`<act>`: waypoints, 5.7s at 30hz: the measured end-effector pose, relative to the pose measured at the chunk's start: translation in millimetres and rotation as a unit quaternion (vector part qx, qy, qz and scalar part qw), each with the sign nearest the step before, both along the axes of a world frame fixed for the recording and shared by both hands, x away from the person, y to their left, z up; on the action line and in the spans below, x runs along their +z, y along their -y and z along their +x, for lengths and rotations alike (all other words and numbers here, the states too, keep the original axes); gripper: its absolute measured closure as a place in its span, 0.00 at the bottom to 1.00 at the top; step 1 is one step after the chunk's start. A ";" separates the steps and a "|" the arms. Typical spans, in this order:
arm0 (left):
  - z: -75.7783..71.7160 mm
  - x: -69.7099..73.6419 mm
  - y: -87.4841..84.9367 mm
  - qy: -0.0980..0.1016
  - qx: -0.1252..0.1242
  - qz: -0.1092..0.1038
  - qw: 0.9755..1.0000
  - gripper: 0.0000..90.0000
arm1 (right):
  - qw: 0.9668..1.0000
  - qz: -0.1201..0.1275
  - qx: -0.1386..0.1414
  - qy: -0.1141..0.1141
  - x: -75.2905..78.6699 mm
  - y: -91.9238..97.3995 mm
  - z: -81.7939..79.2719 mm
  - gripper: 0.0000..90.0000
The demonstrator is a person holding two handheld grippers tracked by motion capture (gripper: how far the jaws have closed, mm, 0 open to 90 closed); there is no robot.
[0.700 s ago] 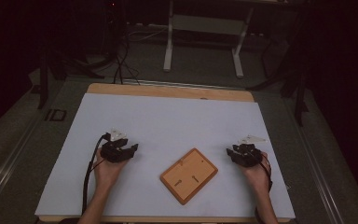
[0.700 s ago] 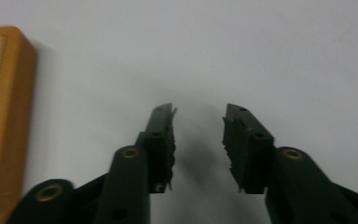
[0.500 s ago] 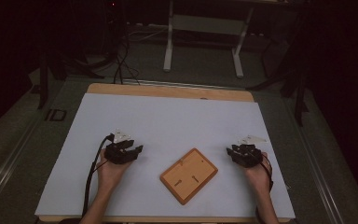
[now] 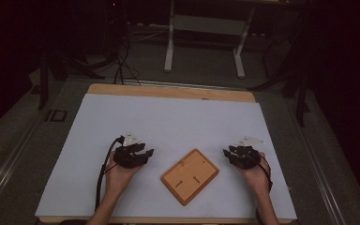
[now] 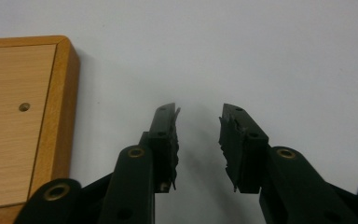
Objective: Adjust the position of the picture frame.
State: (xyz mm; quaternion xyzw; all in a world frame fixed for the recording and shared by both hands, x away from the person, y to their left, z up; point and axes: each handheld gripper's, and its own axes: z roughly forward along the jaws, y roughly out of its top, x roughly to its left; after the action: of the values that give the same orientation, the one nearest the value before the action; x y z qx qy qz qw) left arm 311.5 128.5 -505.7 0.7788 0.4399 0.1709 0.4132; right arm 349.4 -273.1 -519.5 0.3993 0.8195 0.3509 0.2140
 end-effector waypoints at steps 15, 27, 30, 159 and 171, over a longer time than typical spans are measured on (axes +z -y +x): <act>-9.4 4.7 42.2 -0.004 -0.077 -0.002 0.997 0.63 | 1.000 -0.009 0.019 -0.004 -2.5 -6.4 -0.2 0.71; -12.2 5.0 64.6 -0.023 -0.110 -0.013 0.994 0.66 | 1.000 -0.009 0.020 -0.001 -1.8 -5.7 -0.1 0.67; -11.3 6.2 69.1 -0.029 -0.116 -0.008 0.993 0.69 | 1.000 -0.008 0.020 0.000 -1.2 -5.3 -0.1 0.67; 44.1 12.2 80.4 -0.006 -0.228 -0.027 0.973 0.94 | 0.991 0.039 0.129 0.000 4.4 -42.2 -15.2 0.99; 54.4 8.9 77.6 -0.015 -0.221 -0.039 0.974 0.94 | 0.990 0.039 0.133 -0.005 3.4 -44.1 -16.3 0.99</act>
State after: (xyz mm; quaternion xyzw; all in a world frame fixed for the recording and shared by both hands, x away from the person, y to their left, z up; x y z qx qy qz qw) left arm 365.9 50.9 -496.8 0.8425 0.2690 0.0466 0.4643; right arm 333.2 -229.0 -516.1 0.2963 0.8522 0.4059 0.1457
